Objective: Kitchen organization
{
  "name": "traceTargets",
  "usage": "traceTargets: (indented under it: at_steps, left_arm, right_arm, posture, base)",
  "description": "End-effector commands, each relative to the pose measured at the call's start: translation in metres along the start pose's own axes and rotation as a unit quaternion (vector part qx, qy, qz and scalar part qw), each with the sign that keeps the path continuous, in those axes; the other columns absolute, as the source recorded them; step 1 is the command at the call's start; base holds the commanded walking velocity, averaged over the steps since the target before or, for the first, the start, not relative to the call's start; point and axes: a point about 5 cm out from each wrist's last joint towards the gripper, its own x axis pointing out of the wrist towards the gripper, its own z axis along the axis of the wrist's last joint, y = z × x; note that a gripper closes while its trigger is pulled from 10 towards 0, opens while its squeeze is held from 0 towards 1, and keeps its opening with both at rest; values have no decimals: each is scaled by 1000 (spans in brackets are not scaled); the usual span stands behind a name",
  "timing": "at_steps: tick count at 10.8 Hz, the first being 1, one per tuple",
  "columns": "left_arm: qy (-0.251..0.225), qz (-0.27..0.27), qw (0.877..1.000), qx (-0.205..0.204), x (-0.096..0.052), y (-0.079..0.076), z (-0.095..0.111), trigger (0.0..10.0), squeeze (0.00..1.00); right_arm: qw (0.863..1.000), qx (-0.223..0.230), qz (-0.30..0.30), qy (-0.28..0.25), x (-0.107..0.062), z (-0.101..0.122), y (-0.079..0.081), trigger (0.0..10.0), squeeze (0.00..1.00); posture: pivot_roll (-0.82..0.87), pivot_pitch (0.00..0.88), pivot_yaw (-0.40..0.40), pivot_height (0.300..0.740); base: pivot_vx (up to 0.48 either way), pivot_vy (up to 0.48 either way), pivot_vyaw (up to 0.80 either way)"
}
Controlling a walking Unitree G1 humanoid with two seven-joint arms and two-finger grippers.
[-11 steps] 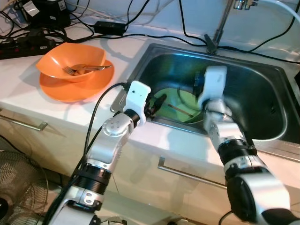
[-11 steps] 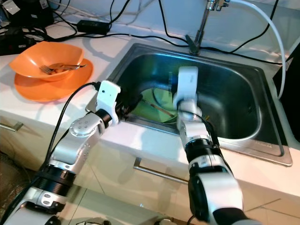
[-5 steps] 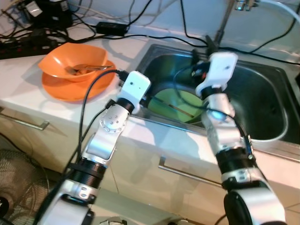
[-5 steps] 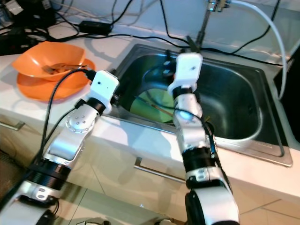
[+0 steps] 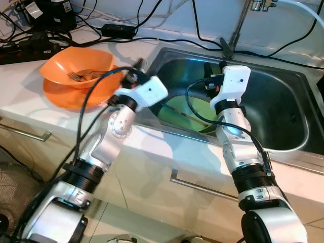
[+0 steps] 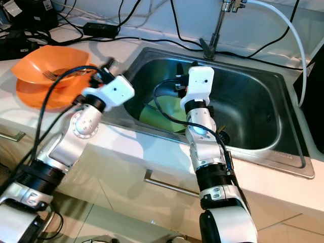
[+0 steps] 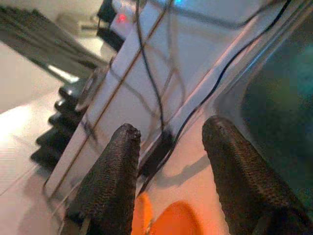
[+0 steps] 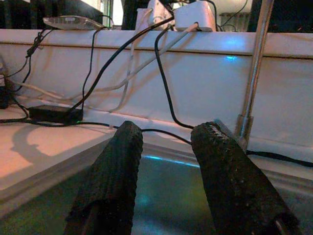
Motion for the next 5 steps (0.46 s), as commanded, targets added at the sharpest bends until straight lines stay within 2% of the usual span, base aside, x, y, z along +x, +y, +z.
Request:
traceTargets:
  at_steps: [1,3,5]
  left_arm:
    - [22,16,999,20,4,8,-7,10000,0]
    - [57,11,998,35,9,12,-20,10000,0]
    - [64,12,997,44,10,12,-22,10000,0]
  right_arm:
    - [1000,1,0,4,-1,0,1,10000,0]
    - [1000,4,2,7,-1,-1,2,10000,0]
    - [1000,2,1,10,-1,-2,1,10000,0]
  posture:
    - [84,39,-35,740]
    - [83,52,-33,740]
    - [81,56,-31,740]
  base:
    - [0,0,0]
    - [0,0,0]
    - [0,0,0]
